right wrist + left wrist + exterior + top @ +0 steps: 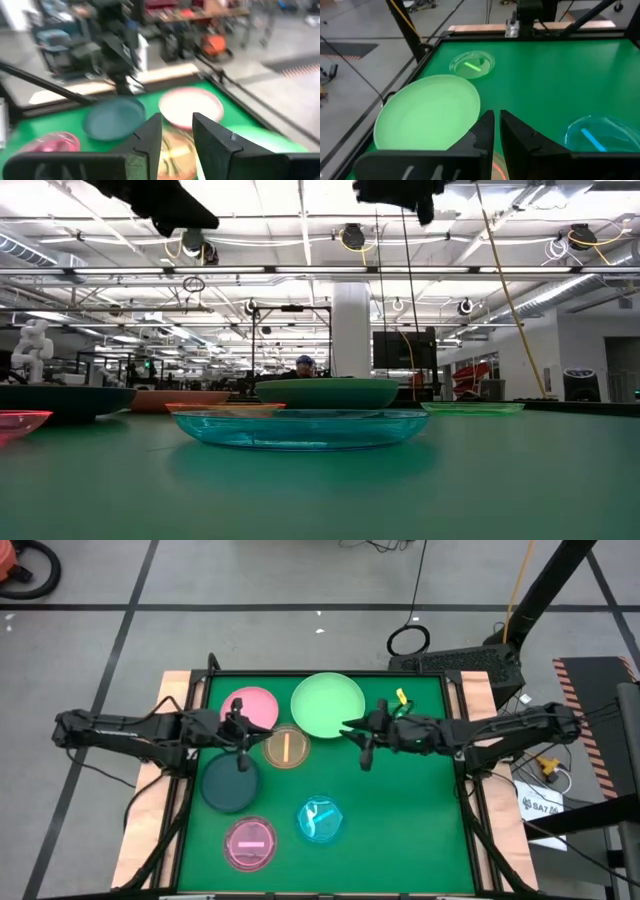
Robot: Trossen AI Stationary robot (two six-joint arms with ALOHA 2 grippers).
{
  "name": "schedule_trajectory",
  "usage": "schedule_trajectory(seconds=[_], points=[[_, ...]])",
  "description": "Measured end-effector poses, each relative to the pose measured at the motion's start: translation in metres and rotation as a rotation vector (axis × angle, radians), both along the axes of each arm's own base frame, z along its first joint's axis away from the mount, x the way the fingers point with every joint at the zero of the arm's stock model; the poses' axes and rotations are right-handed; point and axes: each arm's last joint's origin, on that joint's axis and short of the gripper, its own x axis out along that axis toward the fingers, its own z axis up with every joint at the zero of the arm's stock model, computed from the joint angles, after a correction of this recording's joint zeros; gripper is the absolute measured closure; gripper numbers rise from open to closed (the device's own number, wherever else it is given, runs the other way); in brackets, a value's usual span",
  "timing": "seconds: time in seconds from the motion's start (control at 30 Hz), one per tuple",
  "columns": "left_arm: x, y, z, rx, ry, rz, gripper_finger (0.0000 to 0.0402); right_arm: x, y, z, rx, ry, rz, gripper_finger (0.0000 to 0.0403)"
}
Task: Stack plastic plates
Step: Stack the pink plate on top of the light green plate
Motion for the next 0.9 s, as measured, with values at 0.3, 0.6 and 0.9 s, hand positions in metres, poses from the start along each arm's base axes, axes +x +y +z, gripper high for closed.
schedule_trajectory(seconds=[0.3, 0.6, 0.9], points=[[-0.012, 0.003, -0.015, -0.033, 0.179, 0.037, 0.0366, 0.012, -0.001, -0.012, 0.073, 0.089, -0.080, 0.0300], [-0.024, 0.003, -0.016, -0.055, 0.215, 0.074, 0.0366, 0.047, -0.012, 0.002, -0.035, 0.246, -0.092, 0.0300], [-0.039, 0.006, -0.020, -0.089, 0.271, 0.219, 0.0366, 0.080, -0.033, 0.000, -0.141, 0.386, -0.042, 0.0300]])
